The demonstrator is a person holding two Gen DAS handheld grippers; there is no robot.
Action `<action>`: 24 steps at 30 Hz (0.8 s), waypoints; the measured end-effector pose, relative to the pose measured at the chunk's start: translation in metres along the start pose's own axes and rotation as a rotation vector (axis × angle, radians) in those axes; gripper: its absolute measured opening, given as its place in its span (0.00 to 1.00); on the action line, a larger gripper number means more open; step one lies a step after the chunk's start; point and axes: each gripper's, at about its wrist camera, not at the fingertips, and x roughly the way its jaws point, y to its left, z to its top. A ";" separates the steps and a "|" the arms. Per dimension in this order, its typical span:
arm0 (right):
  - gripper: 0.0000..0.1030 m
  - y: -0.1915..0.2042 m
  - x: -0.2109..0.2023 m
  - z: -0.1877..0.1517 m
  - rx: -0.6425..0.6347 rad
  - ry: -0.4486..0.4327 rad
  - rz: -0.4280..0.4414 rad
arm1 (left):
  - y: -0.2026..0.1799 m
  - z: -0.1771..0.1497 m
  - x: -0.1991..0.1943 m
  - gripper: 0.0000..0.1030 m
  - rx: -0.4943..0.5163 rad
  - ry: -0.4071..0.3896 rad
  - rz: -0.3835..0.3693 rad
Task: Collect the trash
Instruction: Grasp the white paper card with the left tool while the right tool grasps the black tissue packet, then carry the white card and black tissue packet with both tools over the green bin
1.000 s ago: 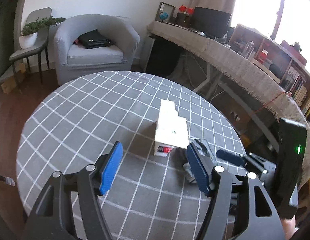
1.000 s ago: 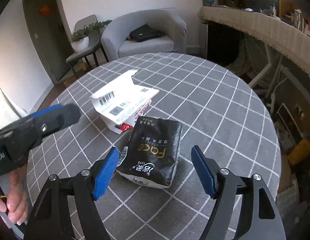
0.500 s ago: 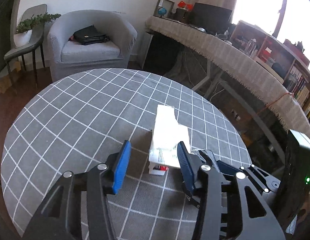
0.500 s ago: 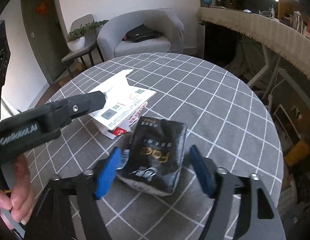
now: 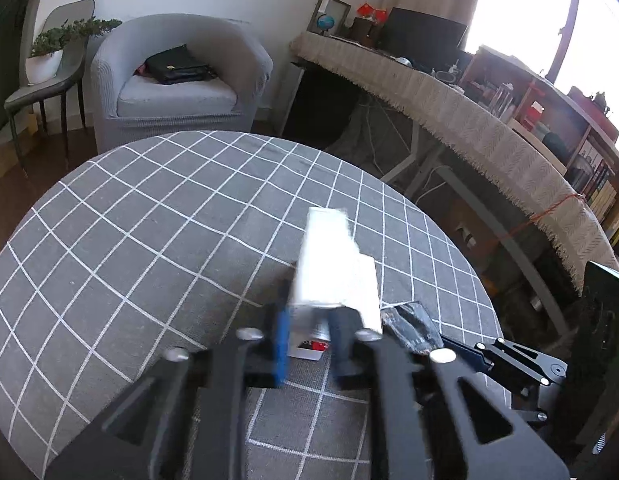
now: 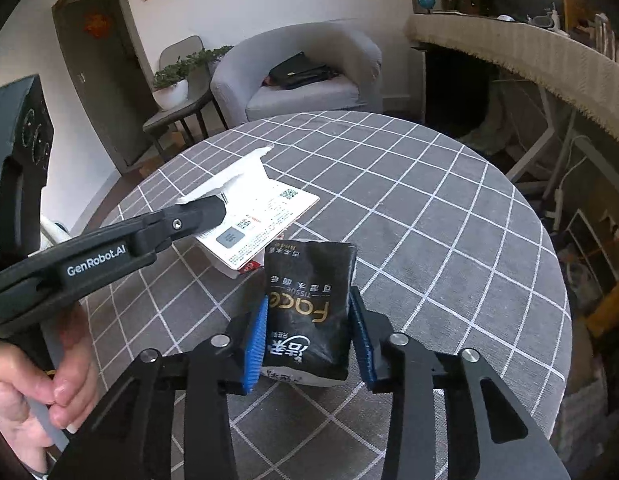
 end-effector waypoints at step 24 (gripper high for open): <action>0.24 0.026 -0.022 0.008 -0.016 -0.020 0.065 | 0.017 -0.001 -0.072 0.01 0.000 -0.078 0.080</action>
